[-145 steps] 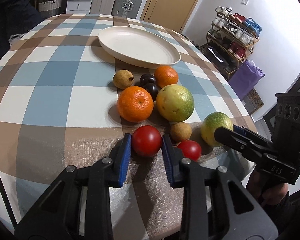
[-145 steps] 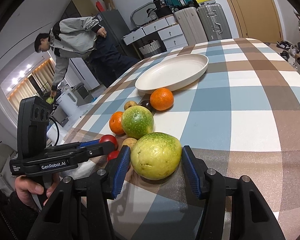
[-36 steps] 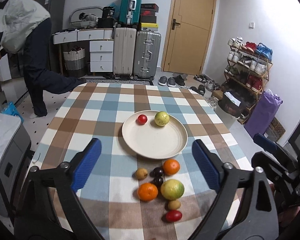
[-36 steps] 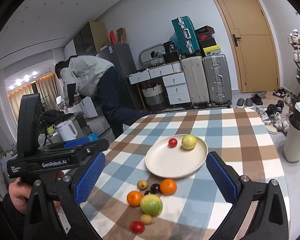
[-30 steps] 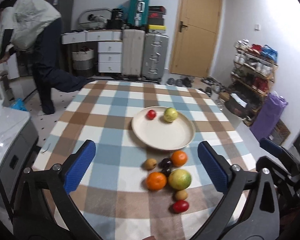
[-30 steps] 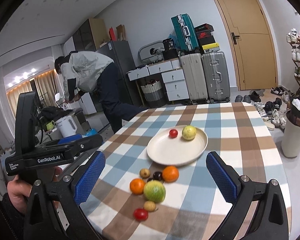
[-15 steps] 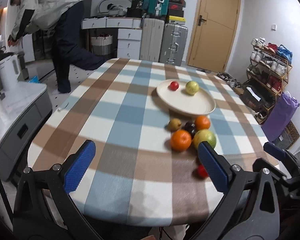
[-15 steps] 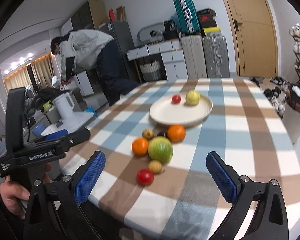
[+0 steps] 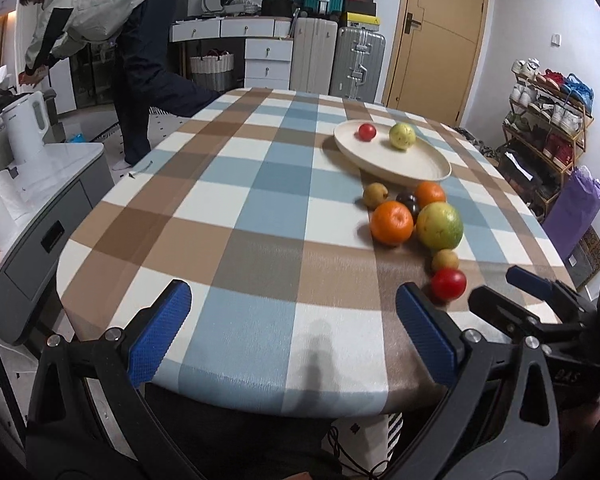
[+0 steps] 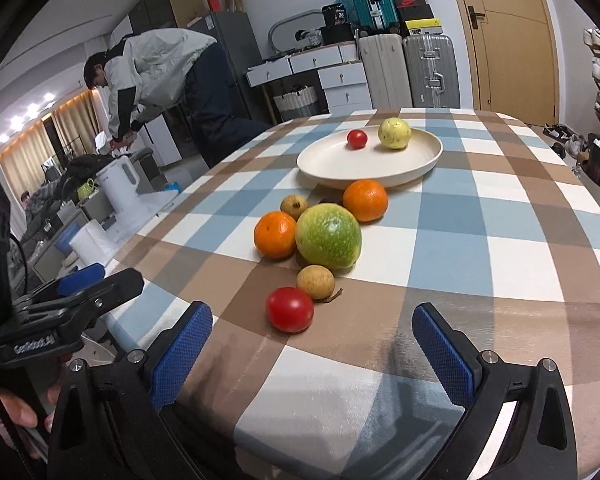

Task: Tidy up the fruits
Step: 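Grasp the second red tomato with the right tool while the left tool grasps an orange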

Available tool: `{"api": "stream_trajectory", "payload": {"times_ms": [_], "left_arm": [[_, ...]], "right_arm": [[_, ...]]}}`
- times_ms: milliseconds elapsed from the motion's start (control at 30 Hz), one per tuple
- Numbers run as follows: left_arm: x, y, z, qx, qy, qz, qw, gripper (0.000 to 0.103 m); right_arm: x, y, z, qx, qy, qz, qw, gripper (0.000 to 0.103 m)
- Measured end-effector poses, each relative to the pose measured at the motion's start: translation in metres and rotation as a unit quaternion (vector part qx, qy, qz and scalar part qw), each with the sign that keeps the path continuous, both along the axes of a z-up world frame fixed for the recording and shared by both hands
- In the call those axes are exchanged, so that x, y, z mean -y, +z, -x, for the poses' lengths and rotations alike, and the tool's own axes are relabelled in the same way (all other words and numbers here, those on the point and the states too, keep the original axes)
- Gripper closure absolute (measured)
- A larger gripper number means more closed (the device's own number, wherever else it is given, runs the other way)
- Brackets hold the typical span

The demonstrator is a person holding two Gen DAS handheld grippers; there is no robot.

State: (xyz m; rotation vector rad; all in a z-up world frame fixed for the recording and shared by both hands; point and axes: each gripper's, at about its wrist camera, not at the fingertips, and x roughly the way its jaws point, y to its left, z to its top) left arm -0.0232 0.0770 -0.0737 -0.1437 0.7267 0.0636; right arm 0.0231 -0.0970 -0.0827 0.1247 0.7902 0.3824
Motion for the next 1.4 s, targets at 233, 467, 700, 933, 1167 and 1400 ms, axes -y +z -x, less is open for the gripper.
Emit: {"api": "stream_trajectory", "payload": {"times_ms": [233, 467, 700, 933, 1167, 1400], "left_arm": [[-0.003, -0.012, -0.007, -0.018, -0.005, 0.015, 0.9997, 0.001], [-0.003, -0.012, -0.019, -0.016, -0.015, 0.015, 0.9997, 0.001], [-0.013, -0.009, -0.04, -0.02, -0.01, 0.021, 0.9995, 0.001], [-0.006, -0.009, -0.073, -0.032, -0.043, 0.038, 0.9979, 0.001], [0.015, -0.02, -0.109, -0.062, -0.078, 0.058, 0.9933, 0.001], [0.036, -0.03, -0.136, -0.088, -0.091, 0.045, 0.9909, 0.001]], "right_arm": [[-0.013, -0.007, -0.009, -0.009, 0.016, 0.01, 1.0, 0.013], [-0.027, -0.016, -0.015, -0.022, 0.032, 0.038, 0.999, 0.053], [-0.014, -0.013, -0.015, -0.024, 0.038, 0.001, 0.999, 0.072], [0.011, 0.002, -0.006, 0.004, 0.04, -0.032, 0.999, 0.072], [0.033, 0.006, -0.001, 0.011, 0.04, -0.045, 0.998, 0.072], [0.055, 0.007, 0.0, 0.019, 0.031, -0.061, 0.997, 0.072]]}}
